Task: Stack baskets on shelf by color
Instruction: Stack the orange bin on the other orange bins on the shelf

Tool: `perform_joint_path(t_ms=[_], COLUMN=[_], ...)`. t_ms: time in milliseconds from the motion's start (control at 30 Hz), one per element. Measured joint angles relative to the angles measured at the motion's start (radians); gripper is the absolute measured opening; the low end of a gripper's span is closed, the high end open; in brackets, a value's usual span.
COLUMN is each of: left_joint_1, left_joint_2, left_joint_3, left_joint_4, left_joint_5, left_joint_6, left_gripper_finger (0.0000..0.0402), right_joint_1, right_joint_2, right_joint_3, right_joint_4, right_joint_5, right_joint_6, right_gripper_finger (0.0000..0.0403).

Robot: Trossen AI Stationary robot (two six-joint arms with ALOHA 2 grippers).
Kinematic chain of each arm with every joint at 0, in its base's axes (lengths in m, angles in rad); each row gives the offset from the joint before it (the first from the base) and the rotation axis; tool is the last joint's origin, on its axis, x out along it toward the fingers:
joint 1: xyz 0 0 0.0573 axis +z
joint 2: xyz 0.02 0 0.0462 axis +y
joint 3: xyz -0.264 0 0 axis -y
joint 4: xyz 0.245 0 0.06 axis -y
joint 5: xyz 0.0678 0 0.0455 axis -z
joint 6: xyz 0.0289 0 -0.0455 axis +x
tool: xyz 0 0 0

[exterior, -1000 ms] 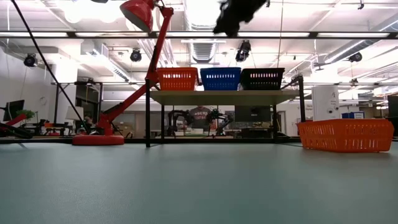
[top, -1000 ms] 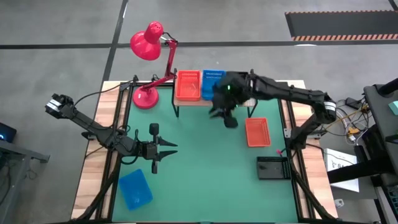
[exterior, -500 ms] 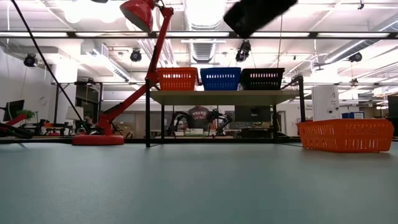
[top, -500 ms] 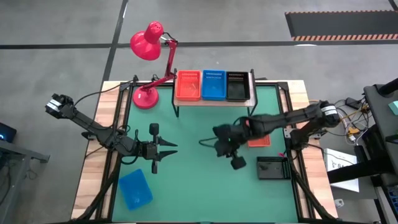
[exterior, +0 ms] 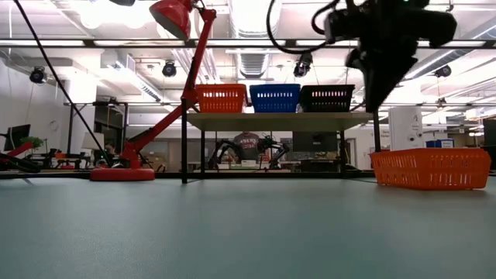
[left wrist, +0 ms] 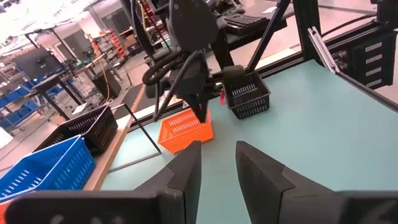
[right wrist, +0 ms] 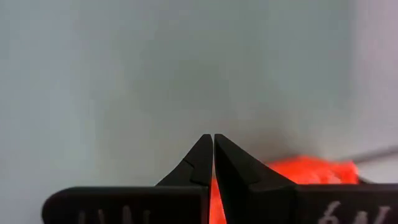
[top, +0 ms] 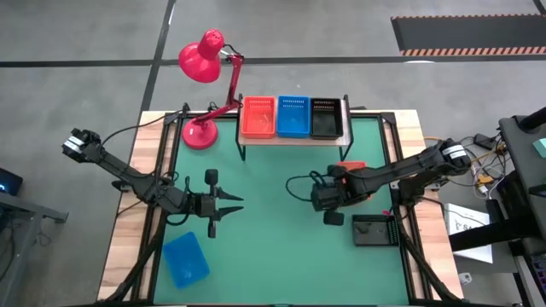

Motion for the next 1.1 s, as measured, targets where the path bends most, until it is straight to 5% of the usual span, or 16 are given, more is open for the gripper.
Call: perform_joint_path(t_ms=[100, 233, 733, 1100], left_joint_1=[0.000, 0.000, 0.000, 0.000], left_joint_2=[0.000, 0.000, 0.000, 0.000], left_joint_3=[0.000, 0.000, 0.000, 0.000], left_joint_4=[0.000, 0.001, 0.000, 0.000], left_joint_5=[0.000, 0.000, 0.000, 0.000], left_joint_6=[-0.003, -0.010, -0.027, -0.027], left_gripper_finger=[0.0084, 0.0084, 0.0084, 0.0084], right_joint_1=[0.000, 0.003, 0.005, 0.005], right_joint_2=[-0.011, -0.025, -0.203, -0.343], right_joint_3=[-0.010, -0.020, -0.261, -0.414], right_joint_4=[-0.069, -0.167, -0.179, -0.052], right_joint_5=[-0.003, -0.132, -0.193, -0.192], right_joint_6=[0.016, 0.020, 0.107, 0.103], right_gripper_finger=[0.0009, 0.0022, 0.0175, 0.0175])
